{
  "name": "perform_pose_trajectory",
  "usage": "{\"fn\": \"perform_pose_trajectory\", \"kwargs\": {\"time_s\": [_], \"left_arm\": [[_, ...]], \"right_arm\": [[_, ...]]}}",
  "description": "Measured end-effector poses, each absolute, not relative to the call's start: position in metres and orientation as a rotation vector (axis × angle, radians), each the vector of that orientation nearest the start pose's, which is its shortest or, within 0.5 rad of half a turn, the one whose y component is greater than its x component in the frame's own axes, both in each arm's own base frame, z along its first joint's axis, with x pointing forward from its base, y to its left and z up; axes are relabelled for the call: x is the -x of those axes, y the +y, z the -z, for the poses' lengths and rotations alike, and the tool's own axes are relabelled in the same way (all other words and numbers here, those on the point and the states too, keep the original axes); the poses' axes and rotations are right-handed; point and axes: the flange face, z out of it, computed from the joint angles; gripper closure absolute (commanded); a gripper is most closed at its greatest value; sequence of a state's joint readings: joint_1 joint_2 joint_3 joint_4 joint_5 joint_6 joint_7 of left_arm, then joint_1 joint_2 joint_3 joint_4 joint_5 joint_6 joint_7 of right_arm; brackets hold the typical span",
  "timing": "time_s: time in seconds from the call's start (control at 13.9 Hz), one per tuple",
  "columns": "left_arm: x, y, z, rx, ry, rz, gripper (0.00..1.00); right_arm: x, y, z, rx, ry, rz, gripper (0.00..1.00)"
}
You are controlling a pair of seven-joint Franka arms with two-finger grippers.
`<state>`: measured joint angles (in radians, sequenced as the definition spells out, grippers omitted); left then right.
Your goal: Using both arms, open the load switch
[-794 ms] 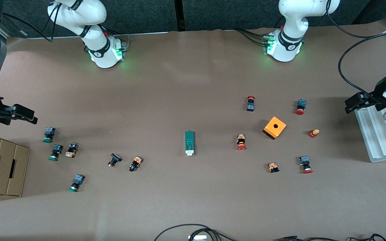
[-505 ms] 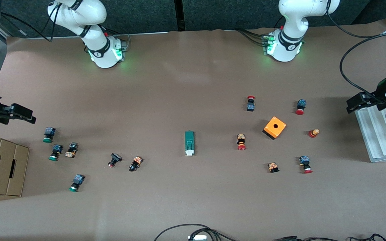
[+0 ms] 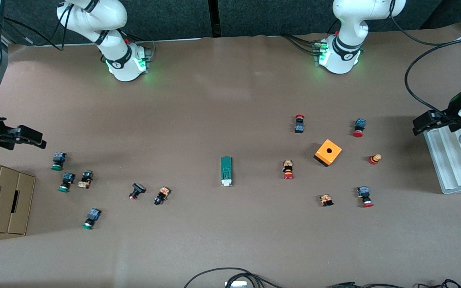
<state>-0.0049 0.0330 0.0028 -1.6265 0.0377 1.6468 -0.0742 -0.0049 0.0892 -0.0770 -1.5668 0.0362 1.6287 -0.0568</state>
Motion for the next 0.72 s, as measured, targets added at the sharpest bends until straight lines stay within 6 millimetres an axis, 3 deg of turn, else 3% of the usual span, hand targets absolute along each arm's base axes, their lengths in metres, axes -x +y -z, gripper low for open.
{"fn": "perform_pose_trajectory", "kwargs": {"time_s": [0.51, 0.72], "left_arm": [[-0.572, -0.050, -0.573, 3.101, -0.126, -0.058, 0.00], [-0.569, -0.085, -0.571, 3.099, -0.182, -0.053, 0.00]], "right_arm": [[-0.603, -0.036, -0.543, 3.076, 0.040, -0.088, 0.00], [-0.612, -0.031, -0.519, 3.073, 0.030, -0.146, 0.00]]}}
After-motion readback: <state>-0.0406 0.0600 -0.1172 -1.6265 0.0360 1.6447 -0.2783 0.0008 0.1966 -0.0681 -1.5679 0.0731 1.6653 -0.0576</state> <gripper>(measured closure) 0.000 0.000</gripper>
